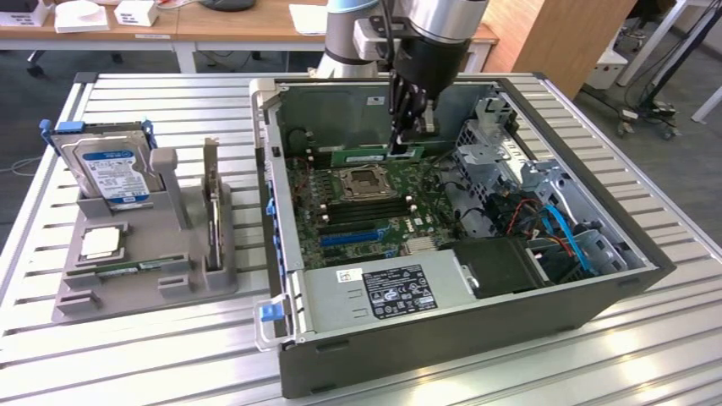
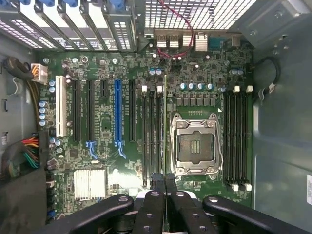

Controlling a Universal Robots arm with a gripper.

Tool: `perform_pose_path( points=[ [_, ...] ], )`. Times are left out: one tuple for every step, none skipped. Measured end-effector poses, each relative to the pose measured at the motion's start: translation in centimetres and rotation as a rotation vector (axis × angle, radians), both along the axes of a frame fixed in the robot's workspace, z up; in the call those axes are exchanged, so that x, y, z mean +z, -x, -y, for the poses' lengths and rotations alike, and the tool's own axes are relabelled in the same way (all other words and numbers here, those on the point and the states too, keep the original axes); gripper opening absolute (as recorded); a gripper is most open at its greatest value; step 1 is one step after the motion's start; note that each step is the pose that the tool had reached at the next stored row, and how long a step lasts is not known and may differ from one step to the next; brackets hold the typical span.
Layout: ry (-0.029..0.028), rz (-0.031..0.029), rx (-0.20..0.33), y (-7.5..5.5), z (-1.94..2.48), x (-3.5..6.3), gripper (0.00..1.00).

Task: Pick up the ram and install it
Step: 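Insert the ram into the slot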

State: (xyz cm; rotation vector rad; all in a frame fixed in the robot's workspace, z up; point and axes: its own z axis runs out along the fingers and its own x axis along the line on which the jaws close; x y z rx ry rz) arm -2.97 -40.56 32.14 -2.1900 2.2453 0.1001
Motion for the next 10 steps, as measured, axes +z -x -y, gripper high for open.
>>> perform_pose_path(
  points=[
    [0.0001, 0.0000, 0.000, 0.0, 0.00, -0.16, 0.11],
    [0.0001, -0.0001, 0.000, 0.0, 0.00, -0.32, 0.11],
    [0.0001, -0.0001, 0.000, 0.0, 0.00, -0.48, 0.11],
    [-0.0001, 0.0000, 0.000, 0.0, 0.00, -0.64, 0.11],
    [0.0001, 0.0000, 0.000, 0.0, 0.00, -0.80, 0.11],
    [0.0001, -0.0001, 0.000, 0.0, 0.00, -0.97, 0.11],
    [0.0001, -0.0001, 0.000, 0.0, 0.00, -1.13, 0.11],
    [0.0001, -0.0001, 0.000, 0.0, 0.00, -1.27, 0.11],
    [0.0002, -0.0001, 0.000, 0.0, 0.00, -1.42, 0.11],
    [0.0001, -0.0001, 0.000, 0.0, 0.00, -1.55, 0.11]
  ],
)
